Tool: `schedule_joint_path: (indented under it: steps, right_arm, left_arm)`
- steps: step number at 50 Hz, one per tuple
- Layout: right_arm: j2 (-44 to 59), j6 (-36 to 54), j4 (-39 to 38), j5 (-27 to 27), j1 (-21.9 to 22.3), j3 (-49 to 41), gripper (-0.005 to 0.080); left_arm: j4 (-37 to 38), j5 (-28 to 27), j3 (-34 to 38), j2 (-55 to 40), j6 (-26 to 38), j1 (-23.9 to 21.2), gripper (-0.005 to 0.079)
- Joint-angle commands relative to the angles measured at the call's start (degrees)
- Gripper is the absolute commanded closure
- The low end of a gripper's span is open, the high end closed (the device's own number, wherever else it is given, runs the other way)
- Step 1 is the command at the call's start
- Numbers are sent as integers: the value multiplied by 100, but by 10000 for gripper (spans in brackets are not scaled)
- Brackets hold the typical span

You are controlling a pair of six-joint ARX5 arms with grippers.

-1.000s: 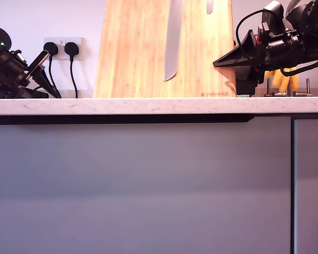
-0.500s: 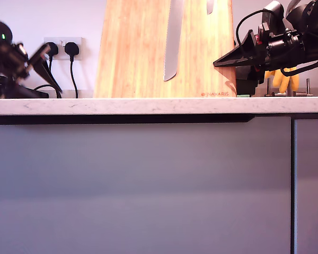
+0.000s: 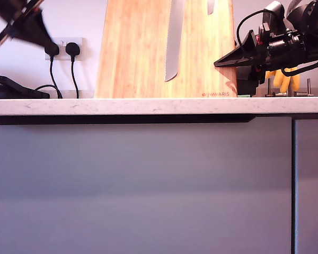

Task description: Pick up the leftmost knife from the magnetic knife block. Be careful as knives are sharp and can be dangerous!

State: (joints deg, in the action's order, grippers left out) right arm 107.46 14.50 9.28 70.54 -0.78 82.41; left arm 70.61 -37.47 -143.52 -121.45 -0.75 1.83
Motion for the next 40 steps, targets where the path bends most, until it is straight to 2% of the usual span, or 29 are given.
schedule_joint_path:
  steps: [1,5,14,24,40]
  right_arm:
    - [-37,-129,125,-146,-39,22,470]
    - [-46,-127,245,-144,-46,22,374]
    - [-61,-227,479,72,-127,68,328]
    - [-105,-260,581,413,-184,177,323]
    - [-476,-114,883,391,-166,195,297]
  left_arm:
    - [-15,68,-31,293,129,-260,762]
    - [-61,111,-31,380,129,-433,762]
    - [-28,111,-31,409,127,-632,762]
    - [37,109,-31,411,125,-651,762]
    - [140,107,-31,413,149,-651,762]
